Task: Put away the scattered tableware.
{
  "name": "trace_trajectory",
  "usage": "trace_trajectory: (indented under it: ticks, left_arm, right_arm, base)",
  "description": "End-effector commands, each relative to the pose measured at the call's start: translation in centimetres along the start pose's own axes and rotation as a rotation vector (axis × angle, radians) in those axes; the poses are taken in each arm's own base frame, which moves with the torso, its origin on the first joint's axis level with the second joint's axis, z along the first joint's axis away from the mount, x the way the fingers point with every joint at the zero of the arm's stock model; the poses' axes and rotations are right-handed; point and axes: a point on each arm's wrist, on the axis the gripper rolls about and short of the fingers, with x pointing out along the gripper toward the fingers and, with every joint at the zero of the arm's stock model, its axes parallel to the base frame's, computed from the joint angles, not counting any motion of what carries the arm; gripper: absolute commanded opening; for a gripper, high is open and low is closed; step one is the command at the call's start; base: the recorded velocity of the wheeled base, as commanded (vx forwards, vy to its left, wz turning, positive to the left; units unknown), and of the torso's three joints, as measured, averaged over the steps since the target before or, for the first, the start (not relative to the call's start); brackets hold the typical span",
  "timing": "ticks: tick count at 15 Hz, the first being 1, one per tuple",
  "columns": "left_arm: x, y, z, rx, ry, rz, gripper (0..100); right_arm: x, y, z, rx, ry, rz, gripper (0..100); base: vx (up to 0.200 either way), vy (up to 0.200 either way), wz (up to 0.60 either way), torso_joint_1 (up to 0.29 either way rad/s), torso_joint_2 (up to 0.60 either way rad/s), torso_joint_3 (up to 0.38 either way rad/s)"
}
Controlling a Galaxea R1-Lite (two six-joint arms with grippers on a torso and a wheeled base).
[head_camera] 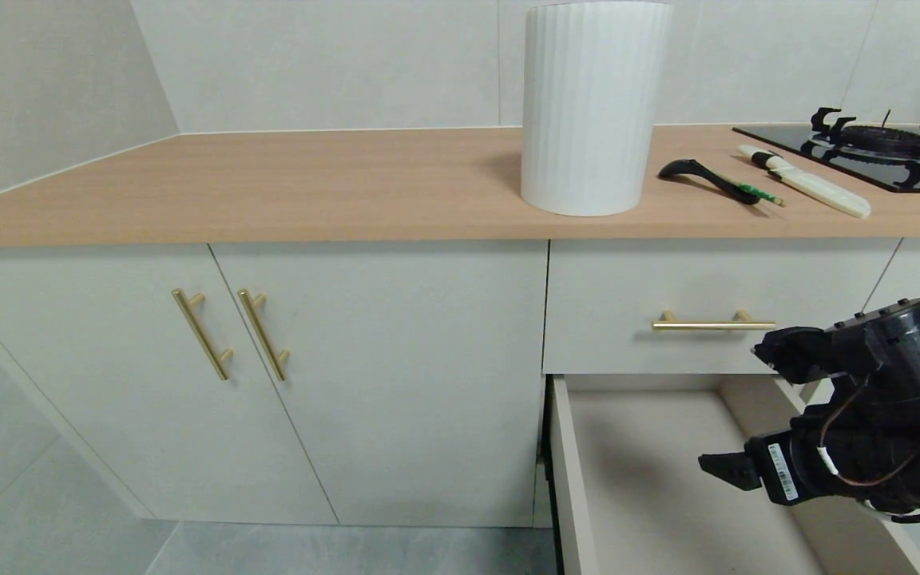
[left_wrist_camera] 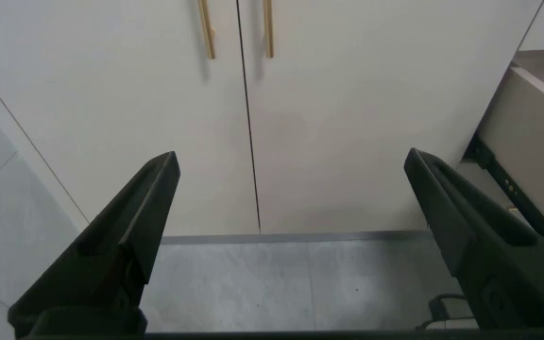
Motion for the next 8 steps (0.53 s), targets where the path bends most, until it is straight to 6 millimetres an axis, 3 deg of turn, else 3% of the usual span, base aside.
trace_trajectory:
  ticks: [1,5,8]
  left_arm:
    - [0.01,0.0,0.0,0.0,0.001,0.0,100]
    - [0.01,0.0,0.0,0.0,0.001,0.0,100]
    - [0.01,0.0,0.0,0.0,0.001,0.0,100]
  right_arm:
    - [-0.07,0.0,0.02,0.0,-0.004,-0.002,100]
    - [-0.15,-0.03,0.03,-0.001,-0.008,-0.008,100]
    - [-0.07,-0.05,0.02,-0.001,-0.006,-0.022,100]
  base:
    - [0.0,0.0,0.0,0.0,0.0,0.0]
    - [0.0,0.0,0.0,0.008,-0.03,-0.026]
    - [0.0,0.0,0.0,0.074,-0.24,-0.26]
